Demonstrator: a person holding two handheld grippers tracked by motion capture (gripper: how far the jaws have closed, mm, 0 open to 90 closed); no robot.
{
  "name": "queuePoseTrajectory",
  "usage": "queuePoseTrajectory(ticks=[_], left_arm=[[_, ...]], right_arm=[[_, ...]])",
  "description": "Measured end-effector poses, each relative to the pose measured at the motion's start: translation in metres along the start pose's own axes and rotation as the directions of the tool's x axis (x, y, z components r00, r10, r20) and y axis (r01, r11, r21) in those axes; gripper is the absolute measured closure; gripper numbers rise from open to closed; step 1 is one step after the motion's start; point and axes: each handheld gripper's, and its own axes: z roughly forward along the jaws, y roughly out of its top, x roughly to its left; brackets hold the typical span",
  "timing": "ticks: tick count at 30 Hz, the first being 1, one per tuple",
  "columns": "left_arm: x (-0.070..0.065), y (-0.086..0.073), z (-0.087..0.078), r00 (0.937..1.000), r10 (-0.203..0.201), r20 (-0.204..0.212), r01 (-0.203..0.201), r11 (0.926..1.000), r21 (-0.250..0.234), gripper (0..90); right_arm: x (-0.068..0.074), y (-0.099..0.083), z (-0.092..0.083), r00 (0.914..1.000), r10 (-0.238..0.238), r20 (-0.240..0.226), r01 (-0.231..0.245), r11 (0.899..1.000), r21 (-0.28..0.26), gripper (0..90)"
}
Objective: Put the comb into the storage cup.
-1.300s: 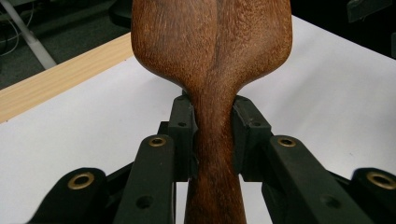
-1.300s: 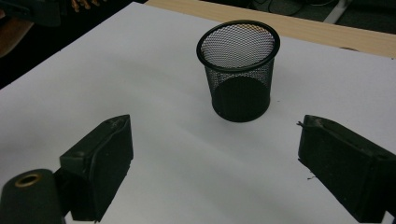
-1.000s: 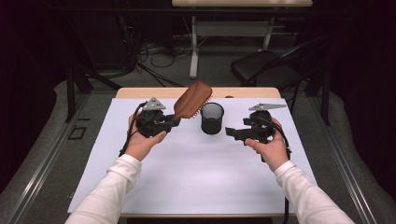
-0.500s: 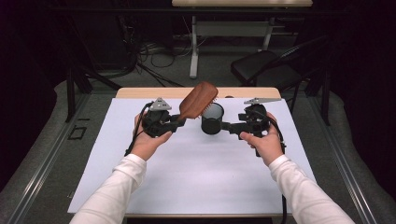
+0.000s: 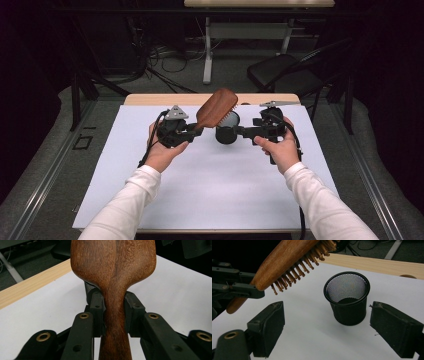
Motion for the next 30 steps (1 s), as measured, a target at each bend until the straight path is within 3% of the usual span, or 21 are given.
queuePoseTrajectory(ticks=[12, 17, 30], left_arm=[[-0.003, 0.000, 0.005, 1.0000, 0.008, -0.002, -0.008, 1.0000, -0.005, 71.8], [-0.004, -0.001, 0.006, 0.9999, 0.010, 0.001, -0.010, 0.9999, -0.008, 71.8], [-0.008, -0.002, 0.010, 0.9998, 0.017, 0.006, -0.017, 0.9997, -0.016, 71.8]], right_arm=[[-0.006, 0.008, 0.004, 0.9925, 0.111, -0.052, -0.112, 0.994, -0.020, 13.0], [-0.006, 0.011, 0.008, 0.9850, 0.152, -0.081, -0.154, 0.988, -0.018, 12.9], [-0.006, 0.016, 0.016, 0.9406, 0.283, -0.187, -0.296, 0.954, -0.044, 13.1]])
